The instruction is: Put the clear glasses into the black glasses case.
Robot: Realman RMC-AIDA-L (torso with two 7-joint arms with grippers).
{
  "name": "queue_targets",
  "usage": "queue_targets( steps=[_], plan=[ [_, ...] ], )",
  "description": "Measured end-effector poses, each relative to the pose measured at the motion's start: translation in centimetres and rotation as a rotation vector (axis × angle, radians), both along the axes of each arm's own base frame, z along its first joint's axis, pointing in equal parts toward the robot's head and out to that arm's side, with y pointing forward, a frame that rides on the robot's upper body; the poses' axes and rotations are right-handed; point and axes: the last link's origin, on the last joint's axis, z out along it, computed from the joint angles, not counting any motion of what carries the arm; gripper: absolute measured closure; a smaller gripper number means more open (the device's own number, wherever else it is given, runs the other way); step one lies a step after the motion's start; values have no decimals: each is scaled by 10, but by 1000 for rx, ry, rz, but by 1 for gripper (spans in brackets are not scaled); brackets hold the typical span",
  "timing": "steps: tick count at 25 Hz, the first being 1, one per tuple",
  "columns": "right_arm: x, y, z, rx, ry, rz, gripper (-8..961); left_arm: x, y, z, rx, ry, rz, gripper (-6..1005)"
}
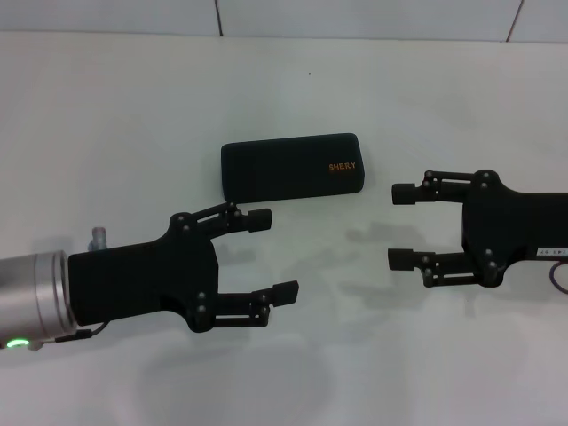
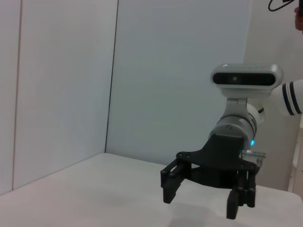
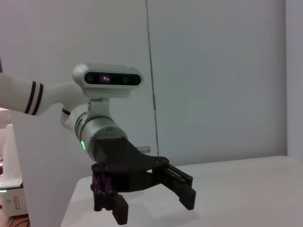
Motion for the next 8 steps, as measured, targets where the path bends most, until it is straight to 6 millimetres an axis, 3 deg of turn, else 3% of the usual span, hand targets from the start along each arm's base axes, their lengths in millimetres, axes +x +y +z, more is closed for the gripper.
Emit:
queue_targets(
  steps=[8],
  plan=[
    [6,-9,-7,-57,-35,4,205,-5,-3,-1,-8,12,11,106]
  ],
)
